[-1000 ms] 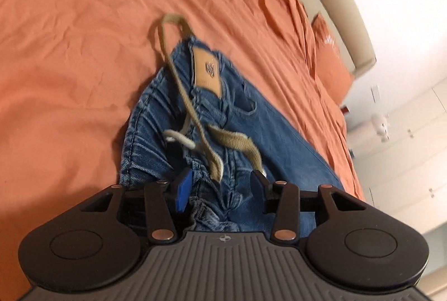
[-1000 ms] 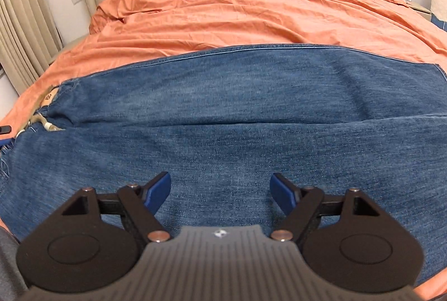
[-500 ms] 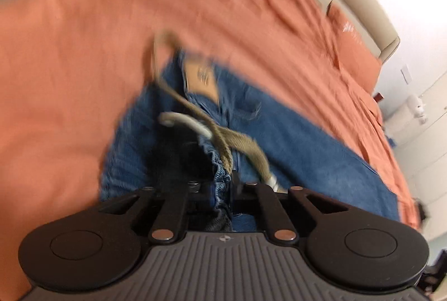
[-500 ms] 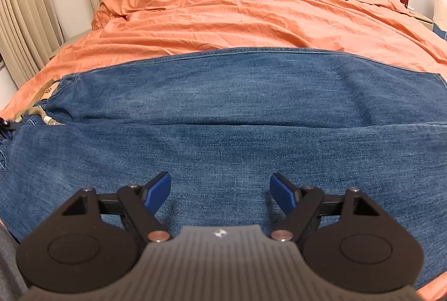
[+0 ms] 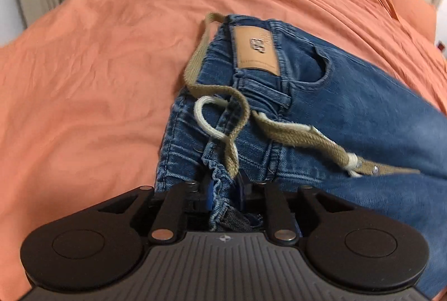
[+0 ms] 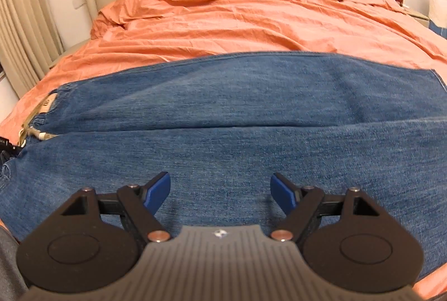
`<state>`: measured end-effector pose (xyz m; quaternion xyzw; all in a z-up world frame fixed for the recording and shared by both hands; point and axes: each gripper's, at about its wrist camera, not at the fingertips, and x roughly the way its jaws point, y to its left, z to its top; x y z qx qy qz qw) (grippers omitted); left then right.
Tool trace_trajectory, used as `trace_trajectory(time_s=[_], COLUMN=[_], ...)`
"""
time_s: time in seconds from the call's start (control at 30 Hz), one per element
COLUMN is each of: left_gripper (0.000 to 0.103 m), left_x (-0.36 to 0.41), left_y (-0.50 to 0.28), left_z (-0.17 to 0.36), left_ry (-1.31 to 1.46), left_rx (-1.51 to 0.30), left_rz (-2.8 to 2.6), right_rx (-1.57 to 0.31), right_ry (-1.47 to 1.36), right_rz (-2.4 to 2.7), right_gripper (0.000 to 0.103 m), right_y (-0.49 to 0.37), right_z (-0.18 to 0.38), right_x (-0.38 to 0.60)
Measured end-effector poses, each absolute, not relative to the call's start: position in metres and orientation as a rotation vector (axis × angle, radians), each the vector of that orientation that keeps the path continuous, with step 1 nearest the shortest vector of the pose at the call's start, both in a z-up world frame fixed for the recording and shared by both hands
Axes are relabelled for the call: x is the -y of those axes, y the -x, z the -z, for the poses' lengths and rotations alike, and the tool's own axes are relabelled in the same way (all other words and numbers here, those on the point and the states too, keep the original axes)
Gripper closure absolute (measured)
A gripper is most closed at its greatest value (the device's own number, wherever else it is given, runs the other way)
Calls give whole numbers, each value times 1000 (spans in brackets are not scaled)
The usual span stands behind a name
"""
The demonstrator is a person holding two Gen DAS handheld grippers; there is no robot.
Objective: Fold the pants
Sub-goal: 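Lift the waistband with the left tool while the right tool grasps the leg hem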
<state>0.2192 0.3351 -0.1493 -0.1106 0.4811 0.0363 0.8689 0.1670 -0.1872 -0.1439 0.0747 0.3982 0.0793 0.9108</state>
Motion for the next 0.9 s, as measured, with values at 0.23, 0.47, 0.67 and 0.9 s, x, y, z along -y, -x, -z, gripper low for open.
trace_trajectory(time_s=[0.23, 0.47, 0.67, 0.9], left_gripper=[62, 57, 60, 57], left_x=[-329, -330, -294, -235], left_y=[-174, -151, -128, -87], left_z=[110, 142, 97, 85], left_ry=[101, 63, -143, -511], left_rx=[-1046, -1149, -1075, -1062], left_rz=[-30, -126, -87, 101], right_rx=[-814, -798, -800, -789], right_ry=[-148, -114, -140, -170], right_rz=[-154, -148, -144, -167], right_gripper=[25, 25, 24, 24], right_y=[-164, -158, -148, -125], right_z=[141, 136, 123, 91], right_x=[186, 184, 192, 204])
